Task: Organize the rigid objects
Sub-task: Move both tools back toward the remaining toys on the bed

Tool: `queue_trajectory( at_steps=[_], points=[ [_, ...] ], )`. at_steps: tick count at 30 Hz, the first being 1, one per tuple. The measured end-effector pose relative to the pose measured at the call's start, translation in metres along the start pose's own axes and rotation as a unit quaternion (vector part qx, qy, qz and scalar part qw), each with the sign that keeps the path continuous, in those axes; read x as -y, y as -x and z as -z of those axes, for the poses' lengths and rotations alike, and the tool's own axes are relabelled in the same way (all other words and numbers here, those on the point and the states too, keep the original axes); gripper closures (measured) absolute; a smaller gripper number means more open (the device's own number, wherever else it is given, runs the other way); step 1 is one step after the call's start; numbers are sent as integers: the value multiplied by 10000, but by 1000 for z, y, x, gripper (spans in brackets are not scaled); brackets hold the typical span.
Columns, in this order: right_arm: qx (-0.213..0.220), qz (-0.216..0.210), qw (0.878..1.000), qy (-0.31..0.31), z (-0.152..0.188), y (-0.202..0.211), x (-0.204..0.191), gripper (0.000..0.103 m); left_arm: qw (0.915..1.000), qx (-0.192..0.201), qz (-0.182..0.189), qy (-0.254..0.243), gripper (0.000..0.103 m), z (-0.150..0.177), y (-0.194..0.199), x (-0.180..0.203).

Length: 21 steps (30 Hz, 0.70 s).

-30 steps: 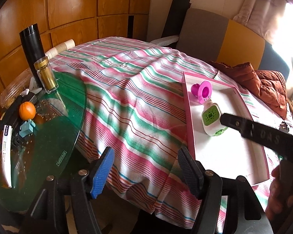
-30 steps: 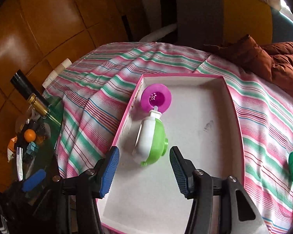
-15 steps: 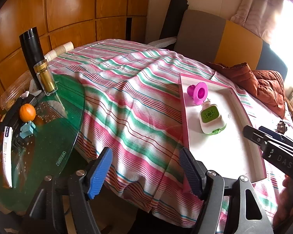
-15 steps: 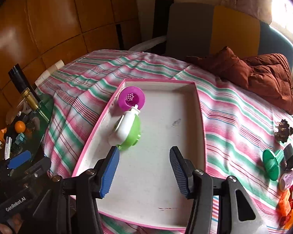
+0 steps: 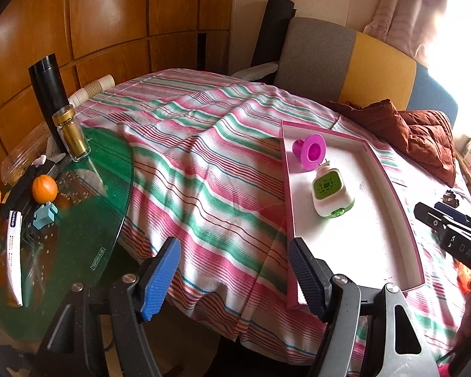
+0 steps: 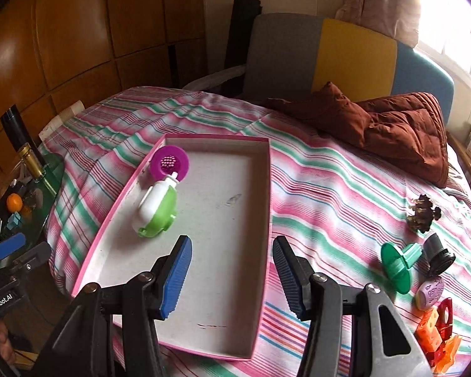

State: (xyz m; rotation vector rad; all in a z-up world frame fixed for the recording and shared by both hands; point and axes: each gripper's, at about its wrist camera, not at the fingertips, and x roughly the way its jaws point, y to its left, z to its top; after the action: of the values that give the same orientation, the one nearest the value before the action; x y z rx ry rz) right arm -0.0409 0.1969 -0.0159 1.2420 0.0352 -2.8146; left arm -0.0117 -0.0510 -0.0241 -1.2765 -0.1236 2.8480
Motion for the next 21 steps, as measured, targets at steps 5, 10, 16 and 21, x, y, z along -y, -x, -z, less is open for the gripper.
queue_trajectory(
  at_steps=[5, 10, 16, 21],
  points=[
    [-26, 179, 9998, -28, 1, 3, 21, 48, 10000, 52, 22, -24, 31, -2, 2, 4],
    [-135, 368, 9991, -176, 5, 3, 49, 48, 9999, 81, 60, -40, 31, -4, 4, 6],
    [-177, 679, 9967, -419, 7, 7, 92, 48, 9998, 121, 87, -154, 31, -6, 7, 14],
    [-151, 973, 9921, -776, 7, 13, 142, 48, 9995, 132, 141, -256, 31, -6, 10, 22]
  ],
)
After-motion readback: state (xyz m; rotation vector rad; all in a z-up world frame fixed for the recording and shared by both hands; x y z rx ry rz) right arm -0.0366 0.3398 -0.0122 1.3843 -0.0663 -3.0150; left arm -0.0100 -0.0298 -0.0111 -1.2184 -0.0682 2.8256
